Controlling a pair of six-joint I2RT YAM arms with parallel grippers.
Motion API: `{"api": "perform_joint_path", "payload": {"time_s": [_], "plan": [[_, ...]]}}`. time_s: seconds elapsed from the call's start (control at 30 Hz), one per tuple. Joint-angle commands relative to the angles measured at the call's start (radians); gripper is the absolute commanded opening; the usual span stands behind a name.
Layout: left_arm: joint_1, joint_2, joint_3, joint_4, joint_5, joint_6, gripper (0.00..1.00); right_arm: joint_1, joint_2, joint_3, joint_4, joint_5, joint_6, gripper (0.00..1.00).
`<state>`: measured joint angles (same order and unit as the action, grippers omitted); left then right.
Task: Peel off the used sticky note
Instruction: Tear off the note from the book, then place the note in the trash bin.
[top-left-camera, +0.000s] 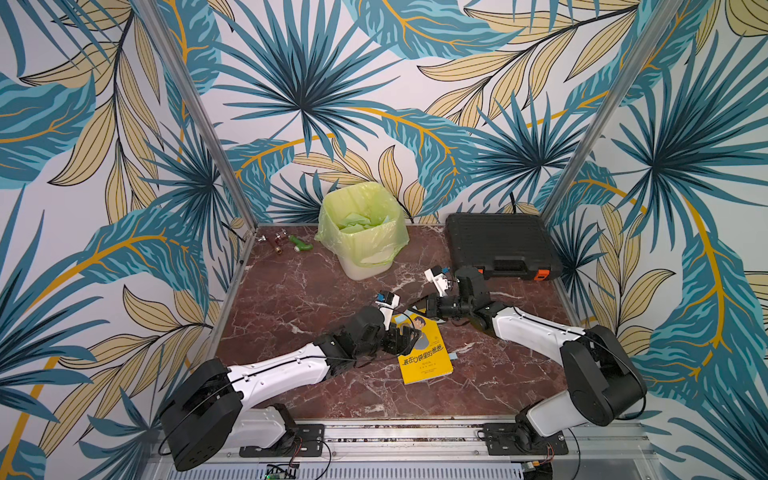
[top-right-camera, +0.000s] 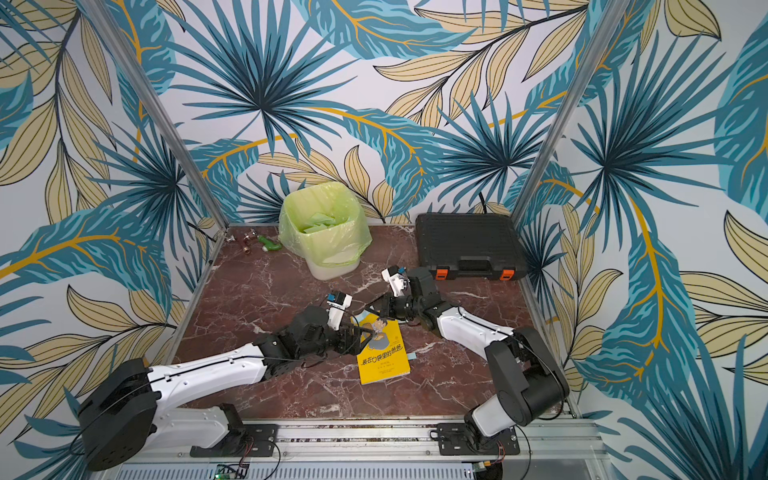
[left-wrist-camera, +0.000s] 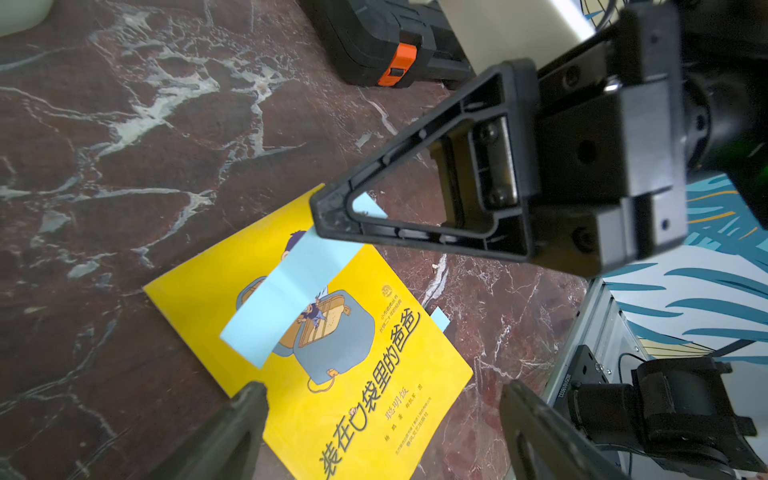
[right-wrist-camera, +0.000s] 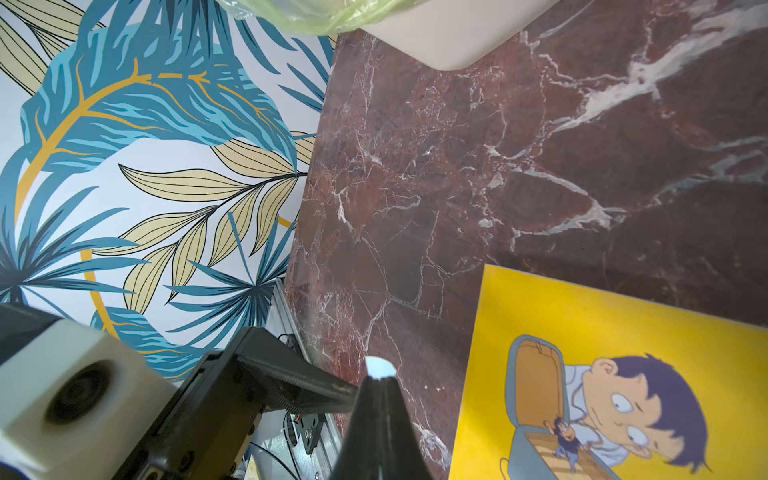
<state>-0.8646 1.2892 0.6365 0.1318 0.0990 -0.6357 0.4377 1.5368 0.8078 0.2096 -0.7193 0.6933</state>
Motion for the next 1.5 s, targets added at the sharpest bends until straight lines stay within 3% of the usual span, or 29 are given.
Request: {"api": "perform_joint_path", "payload": {"time_s": [0.0,0.3,0.6,0.93,1.13,1.23,1.47], "plan": [[-0.006,-0.026,-0.019,0.042,-0.044,-0.014,0.92,0.005,0.007,0.012,0.004,0.003,-0.003,0.00],[-0.007,-0.149,-0.086,0.022,-0.192,0.014,0.91,-0.019,-0.052,0.140,-0.097,0.142,-0.110,0.00],[-0.007,-0.256,-0.131,-0.040,-0.277,0.037,0.92,-0.023,-0.015,0.457,-0.029,0.175,-0.128,0.00],[-0.005,-0.323,-0.174,-0.082,-0.322,0.015,0.92,-0.006,0.368,1.025,-0.187,0.241,-0.160,0.00],[-0.005,-0.339,-0.188,-0.088,-0.326,-0.001,0.92,0.014,0.544,1.266,-0.312,0.292,-0.221,0.01],[-0.005,-0.340,-0.193,-0.089,-0.331,-0.006,0.92,0.020,0.594,1.348,-0.370,0.299,-0.243,0.08],[-0.005,-0.315,-0.183,-0.086,-0.327,-0.012,0.92,0.016,0.551,1.361,-0.509,0.314,-0.300,0.40]]}}
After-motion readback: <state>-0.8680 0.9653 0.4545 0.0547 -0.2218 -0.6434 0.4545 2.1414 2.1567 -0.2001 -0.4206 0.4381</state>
